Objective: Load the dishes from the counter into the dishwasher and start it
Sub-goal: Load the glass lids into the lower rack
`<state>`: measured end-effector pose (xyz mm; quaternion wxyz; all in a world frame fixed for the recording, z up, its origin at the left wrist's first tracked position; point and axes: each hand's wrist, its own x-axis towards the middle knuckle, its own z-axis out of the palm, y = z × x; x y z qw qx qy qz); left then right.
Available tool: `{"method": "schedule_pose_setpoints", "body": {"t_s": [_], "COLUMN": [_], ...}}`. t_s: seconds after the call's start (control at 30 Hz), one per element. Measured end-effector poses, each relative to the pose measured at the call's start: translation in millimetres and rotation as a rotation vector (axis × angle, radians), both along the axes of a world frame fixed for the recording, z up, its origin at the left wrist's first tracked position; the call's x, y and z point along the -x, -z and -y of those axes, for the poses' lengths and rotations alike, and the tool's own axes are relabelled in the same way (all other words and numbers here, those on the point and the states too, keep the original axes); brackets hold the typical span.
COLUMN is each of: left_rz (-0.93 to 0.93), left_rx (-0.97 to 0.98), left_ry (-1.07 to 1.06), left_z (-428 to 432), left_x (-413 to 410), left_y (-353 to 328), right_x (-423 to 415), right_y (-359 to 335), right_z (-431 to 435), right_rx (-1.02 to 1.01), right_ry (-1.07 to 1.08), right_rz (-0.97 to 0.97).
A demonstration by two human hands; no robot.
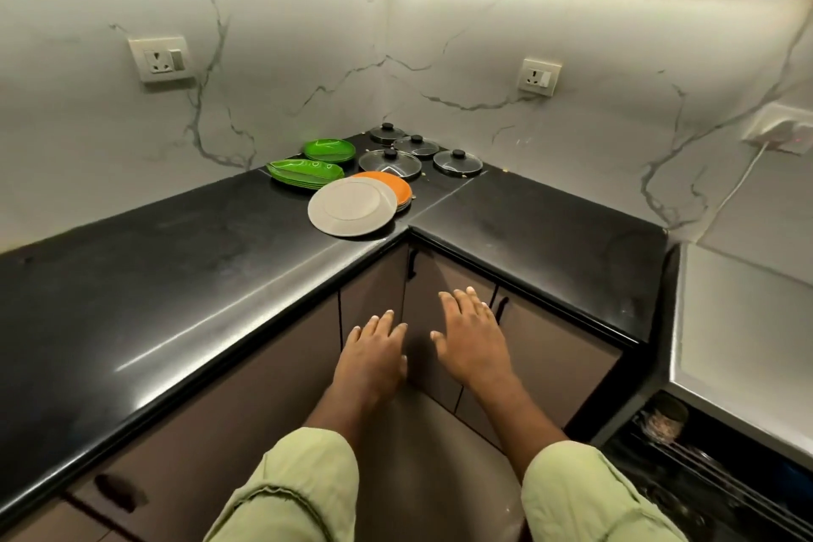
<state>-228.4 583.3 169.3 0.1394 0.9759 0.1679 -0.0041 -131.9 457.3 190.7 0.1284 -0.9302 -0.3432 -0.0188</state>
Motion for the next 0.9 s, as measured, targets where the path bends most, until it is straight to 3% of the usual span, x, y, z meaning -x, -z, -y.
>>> {"method": "schedule_pose_setpoints", "body": {"t_s": [0.4,0.9], "left_rz": [-0.05,-0.15], "left_rx": [-0.091,-0.079], "left_ry": [0.0,0.063], "left_z": [-83.1,-139.2], "left_x": [-136.7,-311.8], "left_y": [-9.8,1.4], "right_x": [-131.6,-310.8], "right_y": [3.5,-0.3], "right_z": [-78.0,-111.4], "right_rx": [-0.062,0.007], "right_ry": [-0.014,-0.002], "right_rz": [0.006,0.039]}}
